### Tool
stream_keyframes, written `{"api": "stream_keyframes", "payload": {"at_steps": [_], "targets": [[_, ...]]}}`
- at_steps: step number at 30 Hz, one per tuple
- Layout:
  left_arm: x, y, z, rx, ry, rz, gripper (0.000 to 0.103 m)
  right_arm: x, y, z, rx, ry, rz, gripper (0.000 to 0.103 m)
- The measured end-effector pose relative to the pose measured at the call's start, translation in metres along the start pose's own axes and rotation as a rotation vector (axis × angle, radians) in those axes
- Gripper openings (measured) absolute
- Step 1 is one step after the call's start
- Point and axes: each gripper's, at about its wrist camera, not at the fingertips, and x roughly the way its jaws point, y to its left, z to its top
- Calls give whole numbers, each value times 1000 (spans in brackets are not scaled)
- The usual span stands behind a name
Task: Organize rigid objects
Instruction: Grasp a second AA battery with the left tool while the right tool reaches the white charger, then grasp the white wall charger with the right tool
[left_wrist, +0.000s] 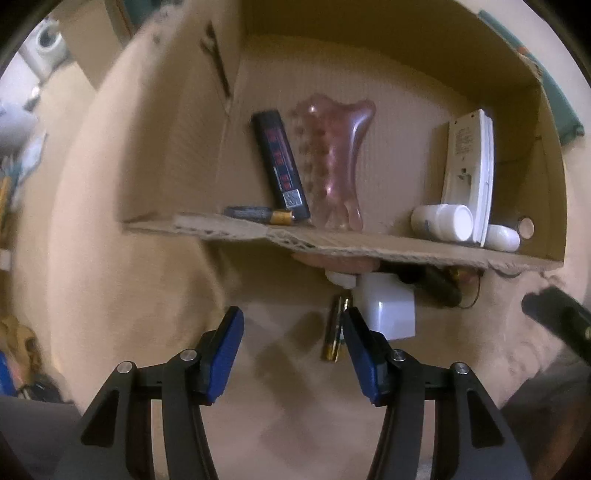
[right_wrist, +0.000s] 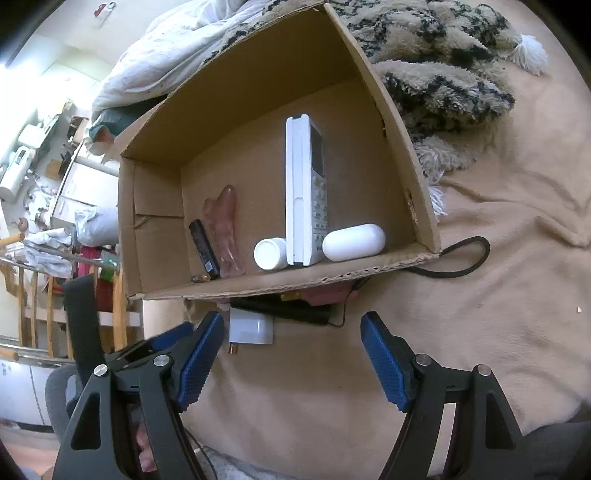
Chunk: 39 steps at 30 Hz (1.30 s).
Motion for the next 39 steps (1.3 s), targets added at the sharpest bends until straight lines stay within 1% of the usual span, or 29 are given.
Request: {"api": "stream_keyframes", "payload": {"at_steps": [3,4,6,7,8,9,11,13,15,19,21,23,26,30,33,34,35,36,37,39], "targets": [[9,-4,1,13,31,-4,50,1,-2,0,6,6,5,81],[12,-7,1,27,39,3,48,1,-2,0,8,7,6,81],[15,-11,-1,55,38,26,48,1,-3,0,10,10,6,81],[16,-13,-2,64,35,33,44,2,-3,0,10,11,5,81],[17,-15,-3,74,32,42,34,3,-3,1,10,14,3,81],[19,-17,-5,90,35,65,29,4,-3,1,11,17,2,81],[18,-17,-7,102,25,88,10,6,-3,1,13,23,-2,81],[14,-12,-7,81,30,70,9,10,-3,1,17,35,0,81],[9,-6,-8,53,28,62,9,16,-3,0,26,60,26,81],[-10,13,-10,-14,-5,64,9,37,3,-5,37,143,78,81],[-21,17,-9,-18,-27,55,9,51,9,-7,40,194,96,81],[-30,19,-11,-29,-34,51,9,61,18,-7,45,214,94,81],[-44,37,-9,-71,-45,49,9,78,36,-7,11,236,43,81],[-59,50,-8,-93,-79,55,9,100,64,-8,-79,241,-88,81],[-56,51,-2,-117,-73,49,9,113,78,-11,-126,231,-158,80],[-58,55,-2,-123,-73,51,9,117,81,-12,-138,230,-182,79],[-59,56,-3,-126,-74,53,9,119,83,-14,-154,221,-210,69],[-60,58,-4,-130,-74,52,9,119,85,-16,-176,206,-249,54],[-60,58,-4,-133,-74,48,9,119,87,-17,-192,196,-258,52],[-58,53,-4,-137,-72,33,9,118,90,-22,-214,193,-250,44]]}}
